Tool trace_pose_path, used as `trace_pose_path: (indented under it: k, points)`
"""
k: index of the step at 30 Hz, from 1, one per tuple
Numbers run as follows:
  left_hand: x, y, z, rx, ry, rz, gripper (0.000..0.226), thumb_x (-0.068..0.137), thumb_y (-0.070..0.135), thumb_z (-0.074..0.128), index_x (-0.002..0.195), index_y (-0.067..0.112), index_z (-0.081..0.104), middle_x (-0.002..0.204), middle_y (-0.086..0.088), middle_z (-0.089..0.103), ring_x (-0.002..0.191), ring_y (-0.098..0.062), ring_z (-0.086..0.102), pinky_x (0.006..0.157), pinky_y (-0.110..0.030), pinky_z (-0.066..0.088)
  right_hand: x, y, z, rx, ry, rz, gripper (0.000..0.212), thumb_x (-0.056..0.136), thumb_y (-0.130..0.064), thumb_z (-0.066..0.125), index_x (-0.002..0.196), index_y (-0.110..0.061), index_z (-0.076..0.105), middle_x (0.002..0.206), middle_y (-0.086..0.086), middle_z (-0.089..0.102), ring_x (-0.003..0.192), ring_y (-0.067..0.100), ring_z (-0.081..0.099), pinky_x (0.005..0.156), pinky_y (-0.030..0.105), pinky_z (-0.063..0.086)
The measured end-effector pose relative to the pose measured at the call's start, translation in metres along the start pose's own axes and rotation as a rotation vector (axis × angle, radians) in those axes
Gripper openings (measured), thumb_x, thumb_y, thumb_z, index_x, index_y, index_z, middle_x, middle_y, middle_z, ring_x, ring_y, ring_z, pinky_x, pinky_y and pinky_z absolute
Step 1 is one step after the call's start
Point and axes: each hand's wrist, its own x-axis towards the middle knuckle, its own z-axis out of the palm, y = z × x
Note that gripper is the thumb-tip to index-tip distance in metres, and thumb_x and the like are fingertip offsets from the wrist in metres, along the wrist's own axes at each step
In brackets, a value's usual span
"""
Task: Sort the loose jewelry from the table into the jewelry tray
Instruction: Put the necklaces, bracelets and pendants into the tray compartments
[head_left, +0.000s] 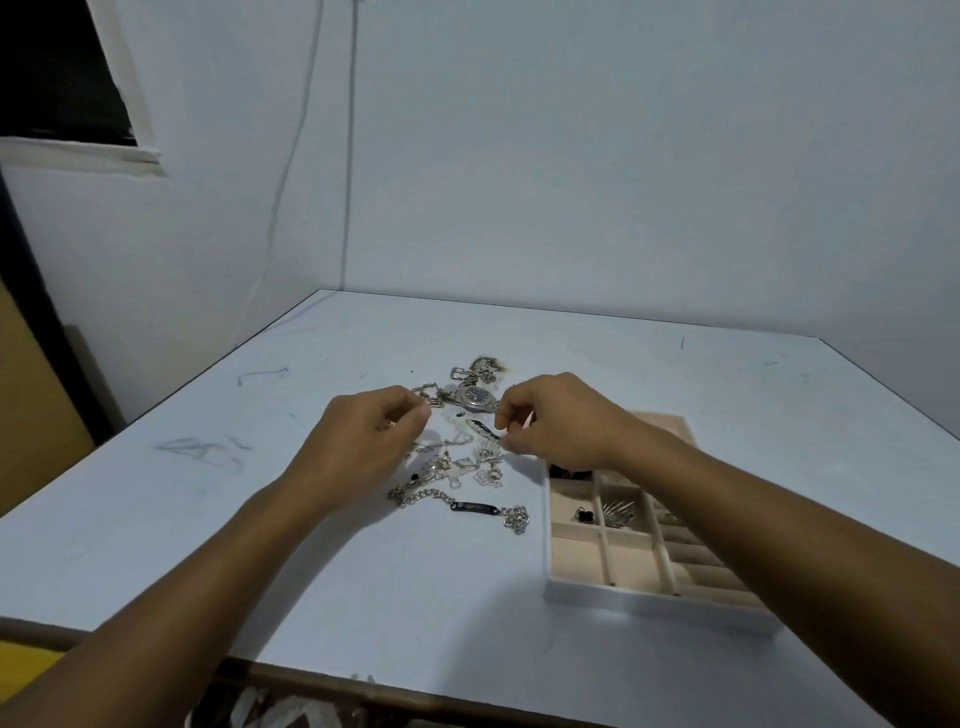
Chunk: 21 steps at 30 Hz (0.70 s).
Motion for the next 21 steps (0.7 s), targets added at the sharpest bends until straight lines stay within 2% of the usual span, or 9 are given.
trace_pose_path:
  k: [3,6,9,11,12,16,21]
  points:
    - [0.0,-0.005,0.002,0.004,-0.007,0.011,0.012,0.092,0.03,0.057,0.087,0.031,0.068,0.093,0.018,0.069,0.082,0.003,0.062,0.074,-0.016,0.044,0.012,-0.005,0.01,-0.097,-0.087,0.002,0.012,0.081,-0.03,0.068,0.092,-0.026,0.069,0.093,-0.007,0.067,0.086,0.014,0.06,0.078,0.032,0.053]
    - [0.002,-0.005,0.005,0.008,-0.021,0.036,0.013,0.092,0.029,0.058,0.082,0.032,0.066,0.08,0.019,0.067,0.072,0.008,0.059,0.068,-0.015,0.04,0.018,-0.008,0.015,-0.14,-0.119,0.006,0.017,0.081,-0.036,0.071,0.092,-0.023,0.07,0.083,-0.01,0.063,0.083,0.012,0.059,0.077,0.032,0.052]
    - [0.004,-0.003,0.009,0.02,-0.037,0.066,0.013,0.092,0.03,0.057,0.083,0.031,0.067,0.072,0.022,0.064,0.064,0.011,0.055,0.064,-0.016,0.038,0.021,-0.008,0.015,-0.136,-0.113,-0.009,0.012,0.081,-0.031,0.073,0.085,-0.021,0.07,0.075,-0.013,0.06,0.079,0.011,0.057,0.073,0.031,0.05]
    - [0.005,-0.001,0.013,0.024,-0.05,0.079,0.014,0.093,0.032,0.056,0.085,0.03,0.068,0.075,0.023,0.064,0.064,0.011,0.054,0.065,-0.018,0.039,0.022,-0.005,0.015,-0.142,-0.103,-0.023,0.002,0.082,-0.023,0.07,0.081,-0.022,0.07,0.07,-0.016,0.058,0.077,0.011,0.057,0.072,0.03,0.049]
    - [0.007,0.0,0.014,0.019,-0.057,0.082,0.014,0.093,0.032,0.056,0.087,0.029,0.068,0.076,0.024,0.064,0.065,0.011,0.055,0.067,-0.019,0.04,0.023,-0.004,0.016,-0.148,-0.096,-0.029,0.005,0.083,-0.02,0.067,0.079,-0.023,0.069,0.068,-0.016,0.058,0.077,0.011,0.057,0.073,0.031,0.05]
    - [0.011,0.008,0.019,-0.016,-0.075,0.104,0.014,0.094,0.031,0.057,0.088,0.027,0.069,0.073,0.025,0.063,0.066,0.014,0.055,0.064,-0.012,0.038,0.022,-0.001,0.016,-0.131,-0.077,-0.023,0.009,0.084,-0.021,0.063,0.077,-0.024,0.067,0.07,-0.014,0.061,0.078,0.012,0.06,0.075,0.033,0.052]
    - [0.014,0.014,0.021,-0.032,-0.074,0.108,0.016,0.094,0.031,0.056,0.089,0.025,0.07,0.075,0.022,0.064,0.065,0.015,0.053,0.06,-0.006,0.035,0.026,-0.001,0.016,-0.09,-0.072,0.008,0.011,0.081,-0.032,0.07,0.075,-0.024,0.066,0.074,-0.007,0.066,0.075,0.013,0.061,0.071,0.034,0.053]
